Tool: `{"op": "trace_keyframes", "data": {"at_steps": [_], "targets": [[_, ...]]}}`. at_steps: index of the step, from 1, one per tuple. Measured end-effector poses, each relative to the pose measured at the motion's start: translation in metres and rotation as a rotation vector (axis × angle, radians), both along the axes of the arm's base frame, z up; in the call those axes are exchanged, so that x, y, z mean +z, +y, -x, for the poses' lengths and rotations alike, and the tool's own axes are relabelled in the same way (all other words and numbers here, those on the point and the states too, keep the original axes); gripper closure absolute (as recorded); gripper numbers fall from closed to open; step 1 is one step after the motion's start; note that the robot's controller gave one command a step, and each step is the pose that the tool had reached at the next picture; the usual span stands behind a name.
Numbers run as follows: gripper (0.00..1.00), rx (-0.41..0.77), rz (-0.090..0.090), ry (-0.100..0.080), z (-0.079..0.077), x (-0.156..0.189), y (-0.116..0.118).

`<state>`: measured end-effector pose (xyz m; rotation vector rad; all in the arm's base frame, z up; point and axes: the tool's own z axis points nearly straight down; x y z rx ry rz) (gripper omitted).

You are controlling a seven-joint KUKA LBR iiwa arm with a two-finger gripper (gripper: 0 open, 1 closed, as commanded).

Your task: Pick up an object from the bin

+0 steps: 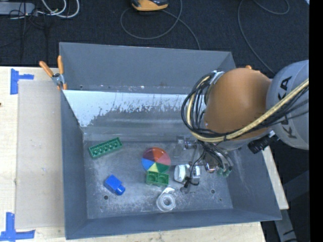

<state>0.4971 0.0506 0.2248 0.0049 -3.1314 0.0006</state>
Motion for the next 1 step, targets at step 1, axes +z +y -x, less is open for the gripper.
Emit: {"op": "trace_keyframes", "data": {"at_steps": [1], "targets": [[0.0,-0.001,0.0,-0.005,-0.0009,0.0028,-0.0001]]}}
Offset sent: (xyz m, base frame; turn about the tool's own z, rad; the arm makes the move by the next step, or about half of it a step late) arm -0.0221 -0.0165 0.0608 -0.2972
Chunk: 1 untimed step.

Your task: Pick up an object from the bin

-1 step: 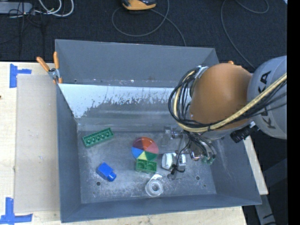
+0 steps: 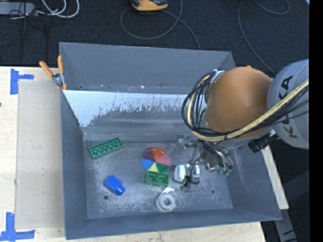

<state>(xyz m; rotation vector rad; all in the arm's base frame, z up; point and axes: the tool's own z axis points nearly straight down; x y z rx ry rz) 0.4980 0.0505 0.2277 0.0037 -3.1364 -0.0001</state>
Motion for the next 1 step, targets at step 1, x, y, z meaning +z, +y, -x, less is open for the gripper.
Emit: {"op": "trace_keyframes", "data": {"at_steps": [1], "targets": [[0.0,0.17,-0.001,0.008,0.0132,0.0299,-0.0078]]}}
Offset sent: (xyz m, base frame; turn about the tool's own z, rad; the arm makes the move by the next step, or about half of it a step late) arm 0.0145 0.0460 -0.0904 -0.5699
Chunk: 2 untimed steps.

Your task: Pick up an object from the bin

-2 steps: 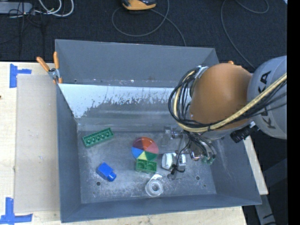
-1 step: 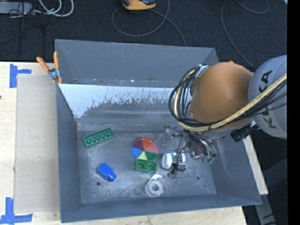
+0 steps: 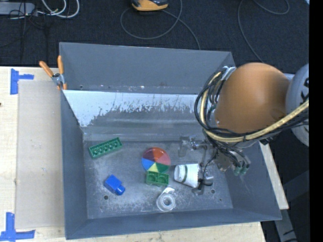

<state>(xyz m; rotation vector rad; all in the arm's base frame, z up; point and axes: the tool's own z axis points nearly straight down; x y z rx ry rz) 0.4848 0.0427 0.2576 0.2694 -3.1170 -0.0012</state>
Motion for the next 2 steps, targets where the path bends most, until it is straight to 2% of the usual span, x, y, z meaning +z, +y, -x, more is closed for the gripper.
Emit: {"op": "trace_keyframes", "data": {"at_steps": [1,2], "targets": [[0.0,0.194,-0.002,-0.017,-0.013,-0.032,0.019],[0.0,0.307,-0.005,0.0,-0.028,-0.064,-0.002]]}}
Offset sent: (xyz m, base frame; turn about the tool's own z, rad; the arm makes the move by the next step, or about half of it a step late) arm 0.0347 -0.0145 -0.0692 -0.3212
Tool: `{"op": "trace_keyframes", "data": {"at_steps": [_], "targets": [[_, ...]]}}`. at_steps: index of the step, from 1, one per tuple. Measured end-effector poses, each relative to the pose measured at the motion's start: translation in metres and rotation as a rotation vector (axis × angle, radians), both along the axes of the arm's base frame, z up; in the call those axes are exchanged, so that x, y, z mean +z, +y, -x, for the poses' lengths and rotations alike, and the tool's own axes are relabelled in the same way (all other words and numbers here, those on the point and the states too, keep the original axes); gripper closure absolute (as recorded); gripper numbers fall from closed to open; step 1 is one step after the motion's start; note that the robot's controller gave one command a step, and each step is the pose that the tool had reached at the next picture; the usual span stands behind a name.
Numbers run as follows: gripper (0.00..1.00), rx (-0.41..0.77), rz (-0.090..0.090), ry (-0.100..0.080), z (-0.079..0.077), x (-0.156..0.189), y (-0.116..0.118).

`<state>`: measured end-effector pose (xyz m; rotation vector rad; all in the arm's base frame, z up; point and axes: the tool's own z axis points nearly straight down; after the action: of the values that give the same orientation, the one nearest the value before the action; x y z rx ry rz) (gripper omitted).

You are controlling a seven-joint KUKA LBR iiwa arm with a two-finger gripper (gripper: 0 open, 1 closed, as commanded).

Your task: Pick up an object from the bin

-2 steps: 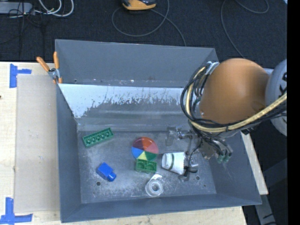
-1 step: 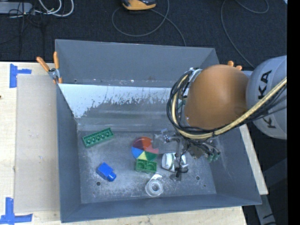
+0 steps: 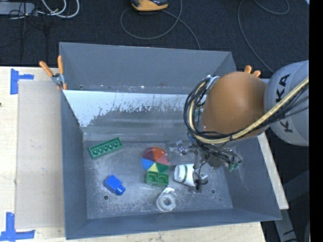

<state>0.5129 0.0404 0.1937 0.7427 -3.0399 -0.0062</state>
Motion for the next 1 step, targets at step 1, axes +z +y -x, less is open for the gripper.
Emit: {"op": "trace_keyframes", "data": {"at_steps": [1], "targets": [[0.0,0.099,0.0,-0.015,0.0374,-0.0531,0.0235]]}}
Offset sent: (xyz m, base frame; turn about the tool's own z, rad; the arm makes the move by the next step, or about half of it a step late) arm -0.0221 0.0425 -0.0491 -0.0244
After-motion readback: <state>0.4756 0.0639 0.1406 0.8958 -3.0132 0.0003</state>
